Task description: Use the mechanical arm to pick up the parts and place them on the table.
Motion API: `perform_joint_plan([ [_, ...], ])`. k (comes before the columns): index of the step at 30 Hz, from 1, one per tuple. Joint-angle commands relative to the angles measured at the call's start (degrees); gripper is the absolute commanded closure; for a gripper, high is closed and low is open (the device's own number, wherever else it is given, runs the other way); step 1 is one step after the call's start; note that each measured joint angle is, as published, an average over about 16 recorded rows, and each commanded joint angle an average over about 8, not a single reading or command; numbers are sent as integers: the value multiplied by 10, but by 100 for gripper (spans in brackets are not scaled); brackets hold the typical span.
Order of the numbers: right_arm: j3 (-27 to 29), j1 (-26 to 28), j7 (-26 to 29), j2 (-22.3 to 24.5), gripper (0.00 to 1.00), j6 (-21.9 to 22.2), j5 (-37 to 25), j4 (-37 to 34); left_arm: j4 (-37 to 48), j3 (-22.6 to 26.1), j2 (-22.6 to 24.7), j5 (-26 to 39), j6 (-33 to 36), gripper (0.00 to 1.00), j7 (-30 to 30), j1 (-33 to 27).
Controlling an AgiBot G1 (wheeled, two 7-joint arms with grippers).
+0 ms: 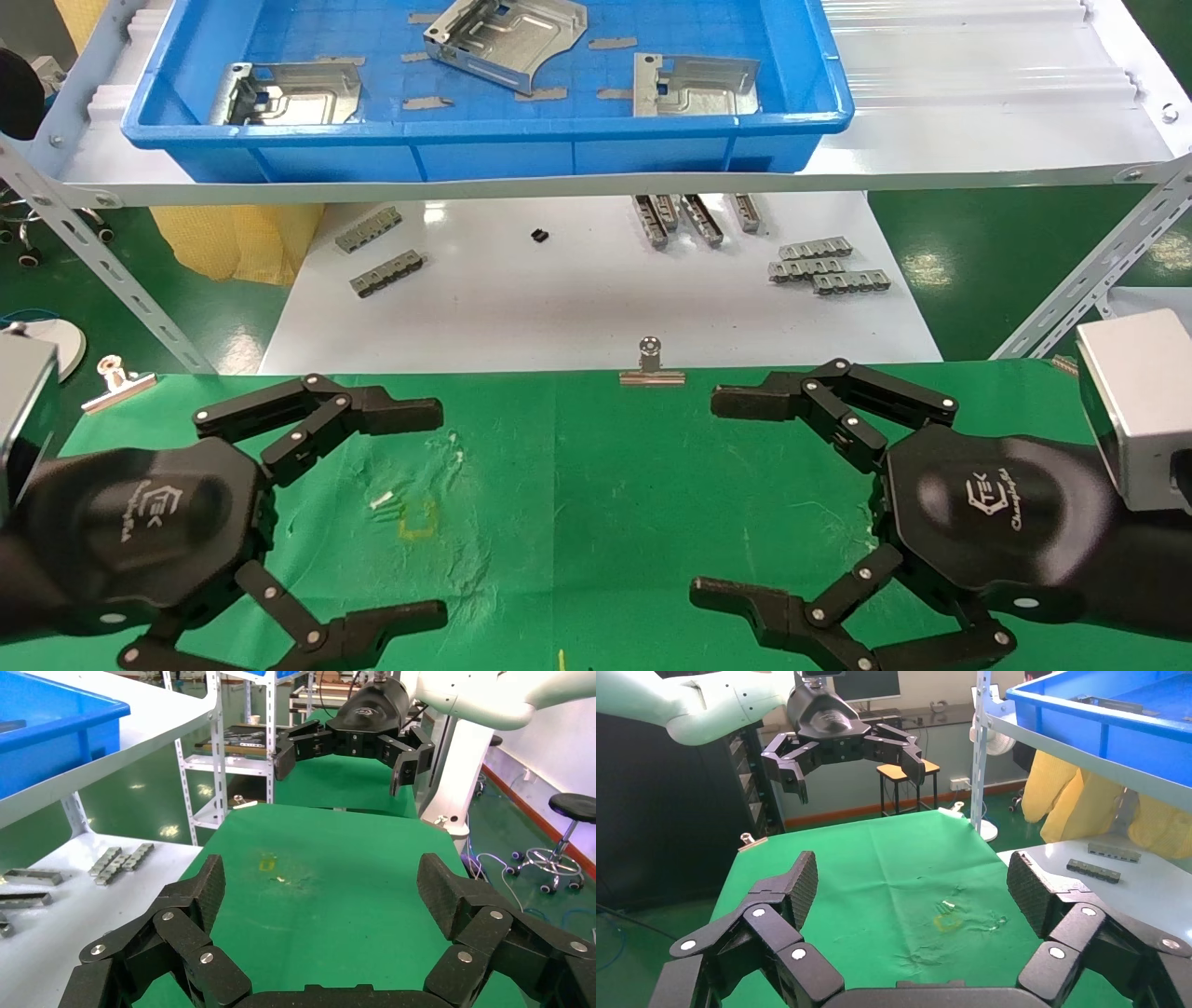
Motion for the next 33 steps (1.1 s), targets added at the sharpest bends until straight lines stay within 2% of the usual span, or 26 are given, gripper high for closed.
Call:
perform_joint_plan([
  [1, 0, 0, 0, 0, 16, 0, 0, 0, 0, 0, 0, 0, 0, 0, 0, 0],
  [2, 0, 0, 0, 0, 30, 0, 0, 0, 0, 0, 0, 0, 0, 0, 0, 0],
  [4, 0, 0, 0, 0, 47, 0, 0, 0, 0, 0, 0, 0, 0, 0, 0, 0],
  [8, 0, 0, 0, 0, 97, 0, 0, 0, 0, 0, 0, 0, 0, 0, 0, 0],
  [9, 0, 0, 0, 0, 100, 0, 0, 0, 0, 0, 0, 0, 0, 0, 0, 0],
  [33, 0, 0, 0, 0, 100, 0, 0, 0, 0, 0, 0, 0, 0, 0, 0, 0],
])
